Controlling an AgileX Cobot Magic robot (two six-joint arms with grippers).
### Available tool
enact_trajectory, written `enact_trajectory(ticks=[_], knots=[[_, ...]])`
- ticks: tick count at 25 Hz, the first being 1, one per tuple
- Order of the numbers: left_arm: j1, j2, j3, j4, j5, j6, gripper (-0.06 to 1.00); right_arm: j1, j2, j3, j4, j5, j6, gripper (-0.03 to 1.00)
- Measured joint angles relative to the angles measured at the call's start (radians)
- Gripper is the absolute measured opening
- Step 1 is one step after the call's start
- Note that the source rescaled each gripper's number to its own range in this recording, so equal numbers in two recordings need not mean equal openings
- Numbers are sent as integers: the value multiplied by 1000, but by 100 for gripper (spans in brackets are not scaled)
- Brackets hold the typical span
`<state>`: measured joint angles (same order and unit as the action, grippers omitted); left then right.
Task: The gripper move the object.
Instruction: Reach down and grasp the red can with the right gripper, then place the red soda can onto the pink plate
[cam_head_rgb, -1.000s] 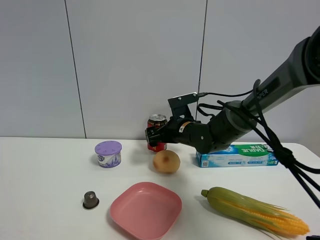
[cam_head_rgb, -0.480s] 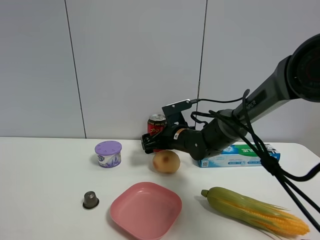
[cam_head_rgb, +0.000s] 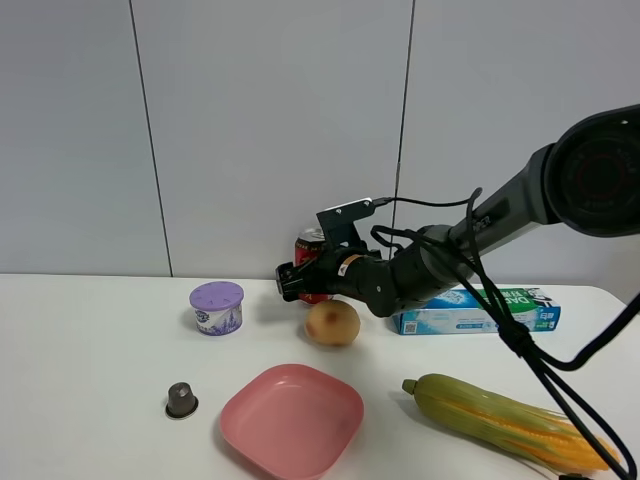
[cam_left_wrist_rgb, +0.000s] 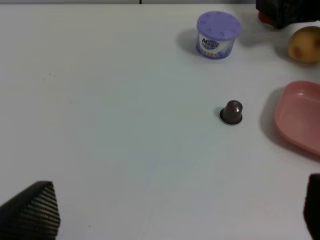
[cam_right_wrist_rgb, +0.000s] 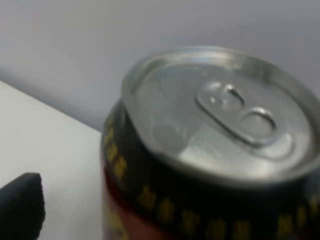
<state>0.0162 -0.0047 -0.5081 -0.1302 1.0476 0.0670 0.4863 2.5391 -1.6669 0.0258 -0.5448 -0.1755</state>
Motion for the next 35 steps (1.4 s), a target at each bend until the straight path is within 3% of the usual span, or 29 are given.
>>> enact_trajectory(ticks=[5, 10, 12, 16, 23, 35], knots=[[0, 0, 0, 0, 0, 0, 100, 0, 31, -52, 1, 22, 0, 95], [0, 0, 0, 0, 0, 0, 100, 0, 48, -67, 1, 25, 0, 78], [0, 0, 0, 0, 0, 0, 100, 0, 49, -67, 1, 26, 0, 62], [0, 0, 0, 0, 0, 0, 100, 0, 49, -67, 8, 25, 2, 0], [0, 0, 0, 0, 0, 0, 100, 0, 40, -70, 16, 60, 7, 1], [0, 0, 0, 0, 0, 0, 100, 0, -92, -69, 13, 219, 6, 1]])
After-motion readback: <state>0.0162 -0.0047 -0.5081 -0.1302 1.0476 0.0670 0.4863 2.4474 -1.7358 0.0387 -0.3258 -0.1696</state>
